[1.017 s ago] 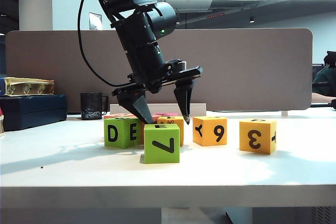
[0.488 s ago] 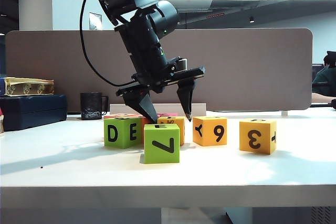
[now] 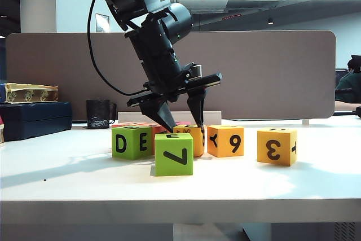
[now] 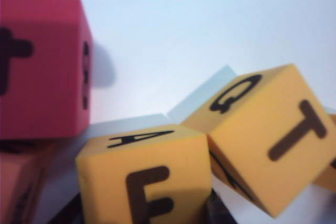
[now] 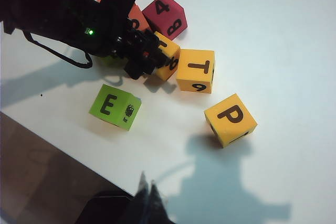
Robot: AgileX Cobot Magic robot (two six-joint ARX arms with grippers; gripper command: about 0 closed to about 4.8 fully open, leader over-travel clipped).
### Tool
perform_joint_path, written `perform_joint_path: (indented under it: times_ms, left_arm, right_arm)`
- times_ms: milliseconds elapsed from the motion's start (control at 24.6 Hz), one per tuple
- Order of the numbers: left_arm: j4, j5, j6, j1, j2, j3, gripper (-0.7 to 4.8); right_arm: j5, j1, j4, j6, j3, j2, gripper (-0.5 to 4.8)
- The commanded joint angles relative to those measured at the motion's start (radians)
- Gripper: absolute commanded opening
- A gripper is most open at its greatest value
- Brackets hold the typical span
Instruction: Select the appropriate blocks from the scattered letter blocks on the table and arrange them in a row to spell out "DEEP".
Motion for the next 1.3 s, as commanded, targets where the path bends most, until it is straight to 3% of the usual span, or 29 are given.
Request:
perform_joint_path:
  times_ms: [41,407,732,935,1098,1301]
  left_arm:
    - [-0.009,0.030,-0.002,-0.002,-0.042,0.003,2.34]
    - [-0.059,0.032,-0.007,-0.003,-0.179,0.003,2.34]
    - [-0.164,0.156,-0.163,-0.071,-0.225,0.002,2.35]
    - [-0.170,0.092,-0.247,-0.113,-0.225,0.001,2.35]
    - [-0.168,-0.014,-0.316,-0.146,-0.221,0.000,2.35]
    - [-0.170,-0.057,-0.352,-0.178,-0.197,0.000,2.35]
  right_arm:
    - [0.001,0.000,0.010,-0.015,0.004,-0.002,-0.01]
    - [0.001,0.000,0.008,-0.015,0.004,-0.002,-0.01]
    - [0.000,0.000,0.008,-0.015,0.004,-0.002,-0.01]
    - [0.000,0.000,0.010,-0.015,0.004,-0.002,-0.01]
    - [0.000,0.000,0.009,-0.015,0.004,-0.002,-0.01]
    - [0.000,0.000,0.008,-0.015,0.004,-0.003,-0.01]
